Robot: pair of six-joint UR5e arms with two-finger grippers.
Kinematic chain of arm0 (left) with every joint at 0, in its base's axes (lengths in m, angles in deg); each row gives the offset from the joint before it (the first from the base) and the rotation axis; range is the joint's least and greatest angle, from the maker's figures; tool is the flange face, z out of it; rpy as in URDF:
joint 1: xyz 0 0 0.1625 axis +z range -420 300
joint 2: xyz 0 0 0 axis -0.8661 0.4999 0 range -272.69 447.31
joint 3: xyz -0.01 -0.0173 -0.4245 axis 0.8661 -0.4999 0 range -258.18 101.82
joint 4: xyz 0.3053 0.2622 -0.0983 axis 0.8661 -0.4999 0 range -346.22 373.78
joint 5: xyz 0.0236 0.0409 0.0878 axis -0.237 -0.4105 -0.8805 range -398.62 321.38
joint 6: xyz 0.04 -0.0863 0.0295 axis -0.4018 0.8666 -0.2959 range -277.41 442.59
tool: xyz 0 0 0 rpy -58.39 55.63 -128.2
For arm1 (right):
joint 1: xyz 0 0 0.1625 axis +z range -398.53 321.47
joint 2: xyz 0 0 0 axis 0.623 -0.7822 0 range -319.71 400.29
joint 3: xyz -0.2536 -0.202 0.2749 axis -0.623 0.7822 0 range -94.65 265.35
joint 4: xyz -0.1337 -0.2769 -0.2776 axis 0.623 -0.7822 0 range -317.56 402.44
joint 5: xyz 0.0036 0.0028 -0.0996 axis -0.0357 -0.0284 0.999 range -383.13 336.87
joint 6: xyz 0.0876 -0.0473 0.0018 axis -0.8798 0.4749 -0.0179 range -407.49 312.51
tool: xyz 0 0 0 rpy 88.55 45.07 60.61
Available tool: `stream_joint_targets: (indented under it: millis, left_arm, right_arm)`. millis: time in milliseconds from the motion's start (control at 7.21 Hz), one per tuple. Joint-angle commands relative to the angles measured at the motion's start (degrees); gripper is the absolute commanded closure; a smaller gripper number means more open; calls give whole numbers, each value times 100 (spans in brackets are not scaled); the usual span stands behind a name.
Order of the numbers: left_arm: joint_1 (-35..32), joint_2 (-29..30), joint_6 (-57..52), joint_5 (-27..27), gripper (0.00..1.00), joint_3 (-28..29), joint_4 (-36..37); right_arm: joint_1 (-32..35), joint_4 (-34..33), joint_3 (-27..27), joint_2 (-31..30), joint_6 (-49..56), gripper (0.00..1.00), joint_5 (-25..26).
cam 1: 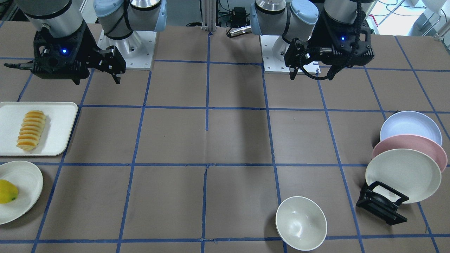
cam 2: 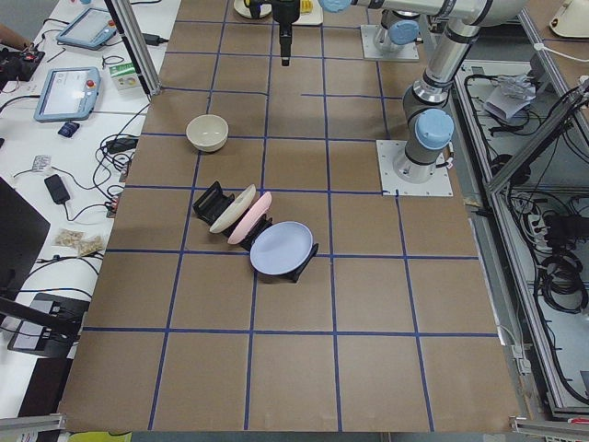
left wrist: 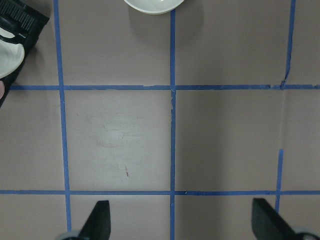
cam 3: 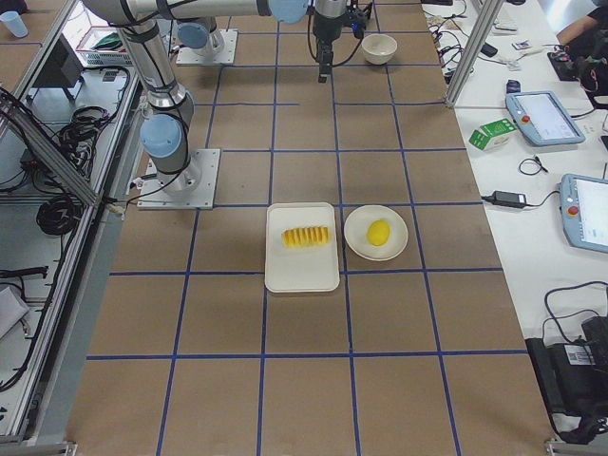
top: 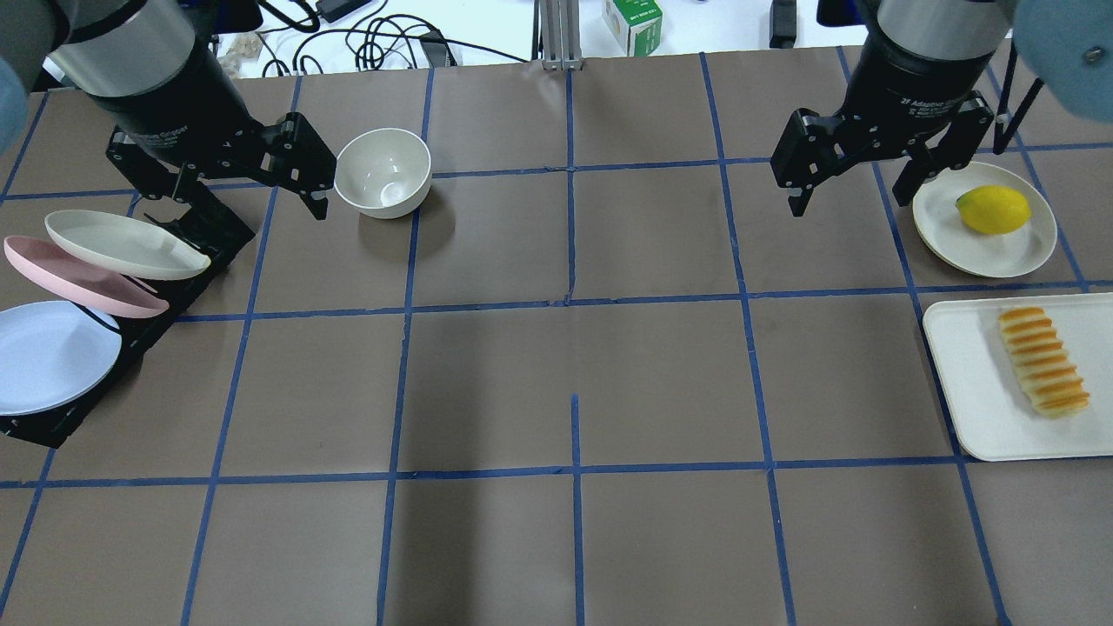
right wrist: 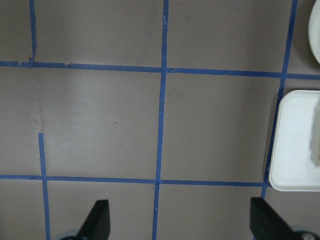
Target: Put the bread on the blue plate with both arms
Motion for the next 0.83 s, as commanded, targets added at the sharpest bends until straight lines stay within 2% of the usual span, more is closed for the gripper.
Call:
stream_joint_targets:
  millis: [0,277,416,693]
  left_arm:
    - [0,-23,-21,-11,0,-6,0]
    - [218,-137,31,-46,0,-24,-61]
    - [542,-102,179,-55,0,-50,-53]
    - [1908,-172,207,-29,0,-374,26]
  right_arm:
    - [9,9,0,-5,-1,0,-9]
    - [-8,9,0,4,-1,0,0]
    - [-17,-8,0,-4,43,0,0]
    - [-339,-113,-9,22,96,0,-9]
